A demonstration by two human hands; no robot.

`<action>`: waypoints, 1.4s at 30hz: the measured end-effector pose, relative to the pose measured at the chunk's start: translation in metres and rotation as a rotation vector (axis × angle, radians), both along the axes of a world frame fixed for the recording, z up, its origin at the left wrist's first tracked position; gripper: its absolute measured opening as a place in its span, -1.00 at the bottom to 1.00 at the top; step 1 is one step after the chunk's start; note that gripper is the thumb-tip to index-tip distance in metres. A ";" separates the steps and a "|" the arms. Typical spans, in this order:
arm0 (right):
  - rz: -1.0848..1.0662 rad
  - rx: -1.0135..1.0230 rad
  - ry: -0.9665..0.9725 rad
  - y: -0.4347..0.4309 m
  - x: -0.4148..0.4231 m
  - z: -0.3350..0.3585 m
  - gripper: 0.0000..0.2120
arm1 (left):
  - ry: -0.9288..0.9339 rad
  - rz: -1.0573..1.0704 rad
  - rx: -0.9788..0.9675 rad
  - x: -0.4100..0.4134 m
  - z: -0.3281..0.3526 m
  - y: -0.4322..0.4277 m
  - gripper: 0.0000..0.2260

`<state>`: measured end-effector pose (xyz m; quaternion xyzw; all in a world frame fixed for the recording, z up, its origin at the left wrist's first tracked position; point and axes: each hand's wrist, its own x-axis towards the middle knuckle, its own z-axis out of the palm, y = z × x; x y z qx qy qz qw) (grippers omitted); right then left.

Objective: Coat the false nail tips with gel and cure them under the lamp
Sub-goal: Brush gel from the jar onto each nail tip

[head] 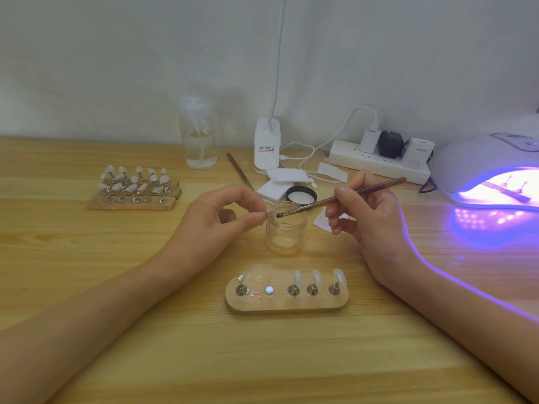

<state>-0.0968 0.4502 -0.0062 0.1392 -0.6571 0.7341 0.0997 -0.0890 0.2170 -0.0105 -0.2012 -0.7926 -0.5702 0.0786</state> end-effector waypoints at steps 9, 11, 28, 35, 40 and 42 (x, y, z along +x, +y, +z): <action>0.107 -0.012 0.029 -0.002 0.001 0.002 -0.86 | 0.061 0.034 -0.048 -0.001 -0.001 0.000 -0.85; 0.079 0.003 0.026 -0.002 0.001 0.002 -0.86 | 0.067 0.036 -0.054 -0.001 -0.001 0.000 -0.85; 0.044 -0.004 -0.005 0.000 0.000 0.001 -0.84 | 0.105 0.053 -0.069 0.000 0.000 0.002 -0.88; 0.131 -0.053 0.001 -0.002 -0.001 0.003 -0.82 | 0.128 0.057 -0.080 0.000 -0.001 0.002 -0.91; 0.083 -0.025 -0.020 -0.001 0.000 0.001 -0.82 | 0.132 0.062 -0.074 0.000 -0.001 0.001 -0.87; 0.063 -0.024 -0.028 0.000 -0.001 0.001 -0.82 | 0.136 0.066 -0.080 -0.001 -0.001 0.001 -0.87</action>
